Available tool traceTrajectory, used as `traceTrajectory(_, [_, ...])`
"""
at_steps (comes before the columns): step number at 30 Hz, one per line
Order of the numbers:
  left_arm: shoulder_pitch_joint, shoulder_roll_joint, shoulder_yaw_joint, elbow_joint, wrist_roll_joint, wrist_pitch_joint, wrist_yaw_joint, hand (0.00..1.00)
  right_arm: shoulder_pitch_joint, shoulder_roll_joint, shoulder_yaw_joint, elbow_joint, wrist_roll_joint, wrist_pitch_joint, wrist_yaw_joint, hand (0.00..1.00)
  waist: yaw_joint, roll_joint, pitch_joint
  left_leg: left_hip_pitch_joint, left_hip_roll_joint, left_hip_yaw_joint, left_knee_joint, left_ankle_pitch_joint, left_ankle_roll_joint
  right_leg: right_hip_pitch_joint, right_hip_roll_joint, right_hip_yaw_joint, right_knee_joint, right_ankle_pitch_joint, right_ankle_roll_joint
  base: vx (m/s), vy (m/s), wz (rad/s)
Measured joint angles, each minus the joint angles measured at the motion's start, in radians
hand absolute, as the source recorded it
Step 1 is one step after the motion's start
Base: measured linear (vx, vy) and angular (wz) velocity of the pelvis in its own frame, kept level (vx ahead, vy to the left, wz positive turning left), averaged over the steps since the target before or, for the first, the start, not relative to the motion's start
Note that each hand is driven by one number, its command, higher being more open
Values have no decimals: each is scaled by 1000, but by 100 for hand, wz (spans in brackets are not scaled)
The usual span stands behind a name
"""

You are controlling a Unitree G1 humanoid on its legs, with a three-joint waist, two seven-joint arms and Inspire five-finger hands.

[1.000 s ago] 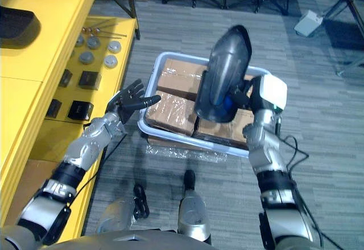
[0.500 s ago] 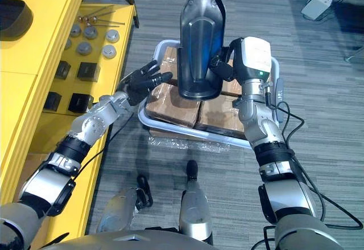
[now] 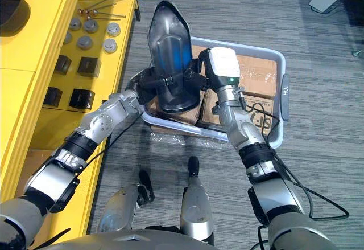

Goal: Walk over and take three plastic housings, then place them on the shelf

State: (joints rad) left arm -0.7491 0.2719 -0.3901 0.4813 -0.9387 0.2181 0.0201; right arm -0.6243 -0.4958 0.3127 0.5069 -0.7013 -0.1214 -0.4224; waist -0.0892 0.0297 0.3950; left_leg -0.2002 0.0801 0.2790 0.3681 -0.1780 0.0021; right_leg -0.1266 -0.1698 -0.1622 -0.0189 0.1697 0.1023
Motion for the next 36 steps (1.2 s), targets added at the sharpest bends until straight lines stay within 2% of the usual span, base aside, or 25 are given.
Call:
traceTrajectory(4, [1, 1, 0, 3, 4, -9, 33, 0, 8, 23, 11, -11, 2, 0, -10, 0, 0, -4, 2, 5, 1, -2, -1, 0, 0, 7, 0, -1, -1, 0, 0, -49, -8, 2])
traceTrajectory(9, [9, -9, -2, 40, -1, -73, 65, 0, 85, 42, 10, -91, 22, 1, -28, 0, -3, -11, 6, 26, 0, 0, -9, 0, 0, 27, -1, -1, -12, 0, 0, -15, -3, -1])
traceTrajectory(12, [58, -31, 2, 41, -2, -136, 82, 0, 163, 77, -5, -155, 49, 3, -50, 0, -8, -17, 5, 45, 0, 4, -23, 0, 0, 42, 1, 2, -23, 1, 0, -37, -16, -3])
traceTrajectory(15, [101, -53, 2, 40, -3, -144, 74, 0, 222, 86, -10, -180, 51, 3, -68, 0, -12, -28, 4, 62, 0, 6, -29, -1, -2, 63, 2, 1, -36, 1, 0, -10, -12, -3])
traceTrajectory(18, [157, -65, 2, 33, -1, -153, 69, 0, 313, 138, -30, -237, 64, 3, -79, 0, -17, -49, -2, 90, 0, 17, -50, 0, -3, 76, 4, 7, -39, 0, -1, -15, -20, -9])
traceTrajectory(21, [237, -79, 2, -32, 3, -172, 67, 0, 398, 167, -38, -297, 85, 3, -106, 0, -21, -56, -7, 114, -1, 22, -65, 0, -4, 92, 5, 7, -39, -2, -4, -11, -15, -6])
traceTrajectory(22, [304, -79, 2, -89, 13, -184, 67, 0, 454, 178, -38, -342, 84, 1, -110, 100, -22, -64, -18, 132, -3, 27, -81, 2, -6, 99, 6, 7, -41, -3, -5, -2, -9, -7])
traceTrajectory(25, [413, -80, 3, -188, 78, -205, 79, 0, 543, 198, -36, -400, 92, -9, -113, 100, -19, -80, -45, 154, -3, 28, -102, 6, -12, 119, 10, 1, -54, -5, -6, 2, -20, -2])
traceTrajectory(26, [481, -82, 4, -255, 111, -224, 91, 0, 590, 219, -36, -432, 121, -24, -114, 100, -17, -84, -65, 162, -3, 27, -116, 11, -16, 121, 11, -4, -56, -7, -10, 16, -50, 1])
traceTrajectory(28, [571, -104, 16, -348, 153, -252, 116, 0, 655, 240, -33, -490, 162, -50, -113, 100, -11, -82, -76, 192, -2, 25, -135, 16, -20, 144, 15, -17, -56, -13, -15, 7, -42, 3])
traceTrajectory(31, [678, -169, 53, -485, 232, -317, 157, 0, 756, 241, 27, -524, 247, -84, -63, 100, 9, -79, -127, 215, -5, 16, -169, 29, -28, 159, 17, -43, -56, -27, -20, -15, -46, 10])
traceTrajectory(34, [730, -175, 73, -584, 353, -367, 171, 0, 811, 268, 69, -525, 429, -91, 5, 100, 24, -65, -167, 235, -13, 0, -204, 48, -32, 173, 14, -63, -56, -39, -18, -39, -41, 16])
traceTrajectory(36, [771, -178, 76, -621, 408, -389, 189, 0, 815, 291, 76, -546, 708, -101, 85, 100, 33, -48, -191, 250, -17, -3, -227, 59, -33, 181, 13, -68, -57, -40, -18, -43, -25, 5])
